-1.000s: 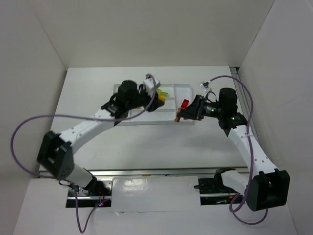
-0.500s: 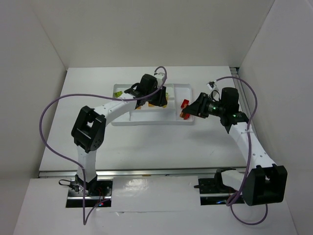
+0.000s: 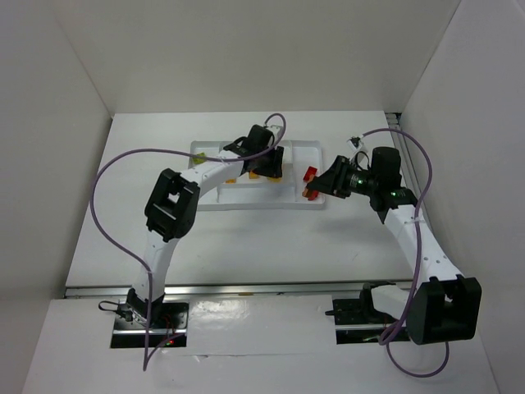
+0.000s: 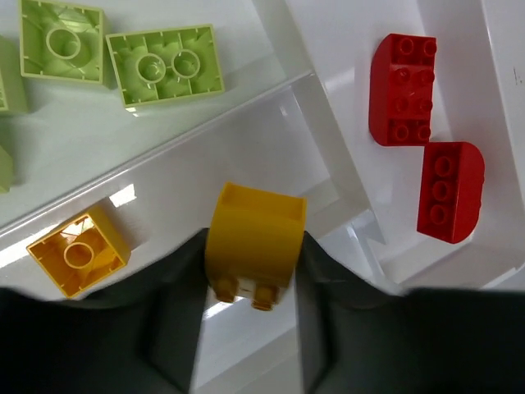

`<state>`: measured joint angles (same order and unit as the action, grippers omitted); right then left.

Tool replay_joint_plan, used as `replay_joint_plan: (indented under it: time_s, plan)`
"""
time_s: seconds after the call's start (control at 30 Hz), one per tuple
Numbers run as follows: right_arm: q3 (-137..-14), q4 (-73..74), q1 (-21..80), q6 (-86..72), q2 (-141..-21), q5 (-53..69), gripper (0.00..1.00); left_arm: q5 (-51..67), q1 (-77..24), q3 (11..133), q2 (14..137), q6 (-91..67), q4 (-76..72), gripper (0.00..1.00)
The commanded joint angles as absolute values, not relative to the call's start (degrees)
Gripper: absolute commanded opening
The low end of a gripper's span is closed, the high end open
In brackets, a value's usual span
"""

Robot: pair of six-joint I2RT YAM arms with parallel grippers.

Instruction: Sort the legos into containers by color

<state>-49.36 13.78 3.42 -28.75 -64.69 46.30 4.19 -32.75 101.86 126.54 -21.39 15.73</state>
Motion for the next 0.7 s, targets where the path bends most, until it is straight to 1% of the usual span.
replay_joint_plan:
  time_s: [0.0, 0.03, 0.07, 0.1, 0.13, 0.17, 0.27, 0.37, 0.4, 0.43, 0.47, 0.5, 0.57, 0.6, 0.67]
  plan:
    - [-49.5, 13.4, 3.0, -27.8, -64.7, 47.1, 0.06, 3.8, -32.4, 106.2, 127.0, -22.3, 19.2, 0.6]
    - [-49.5, 13.4, 3.0, -27.8, -64.7, 47.1, 0.06, 3.8, -32.4, 106.2, 127.0, -22.3, 19.2, 0.68]
    - [-49.5, 13.4, 3.0, -27.8, -64.7, 47.1, 0.07, 4.7, -32.4, 106.2, 127.0, -22.3, 19.2, 0.7]
    - [-49.0, 13.4, 3.0, -27.8, -64.7, 47.1, 0.07, 6.1, -32.4, 105.6, 127.0, -22.3, 19.2, 0.77]
    - [-49.0, 13.4, 3.0, -27.8, -64.7, 47.1, 0.07, 6.2, -32.4, 105.6, 127.0, -22.3, 19.2, 0.85]
    - [-49.0, 13.4, 3.0, -27.8, -65.3, 46.6, 0.07, 6.2, -32.4, 105.6, 126.4, -22.3, 19.2, 0.88]
    - [-49.0, 13.4, 3.0, -27.2, -65.3, 45.9, 0.07, 6.8, -32.4, 105.1, 124.4, -22.3, 19.2, 0.89]
    - [-49.0, 14.0, 3.0, -26.5, -65.8, 42.7, 0.07, 2.6, -32.4, 103.6, 119.3, -22.3, 20.7, 0.89]
    - [-49.7, 14.0, 3.5, -26.5, -67.3, 41.8, 0.07, 1.4, -31.8, 101.8, 117.4, -22.3, 20.7, 0.91]
    - [-50.6, 14.0, 5.6, -26.0, -68.1, 40.2, 0.07, -0.6, -31.8, 100.2, 113.2, -22.3, 20.7, 0.95]
    - [-51.6, 14.0, 7.2, -26.0, -69.0, 35.7, 0.07, -1.5, -30.7, 98.1, 111.1, -22.8, 19.9, 1.0]
    - [-53.9, 14.5, 8.9, -25.1, -71.4, 33.7, 0.07, -1.5, -28.4, 93.7, 109.0, -23.5, 17.6, 1.0]
    - [-56.1, 14.5, 14.3, -24.6, -74.2, 29.2, 0.07, -0.4, -25.5, 90.0, 103.4, -25.5, 17.0, 1.0]
    - [-56.8, 12.4, 16.1, -24.6, -76.5, 28.1, 0.07, -0.4, -22.4, 88.4, 101.7, -26.4, 17.0, 1.0]
    - [-57.8, 10.4, 20.5, -25.5, -78.9, 24.5, 0.07, 2.8, -19.3, 84.0, 96.7, -28.9, 17.0, 1.0]
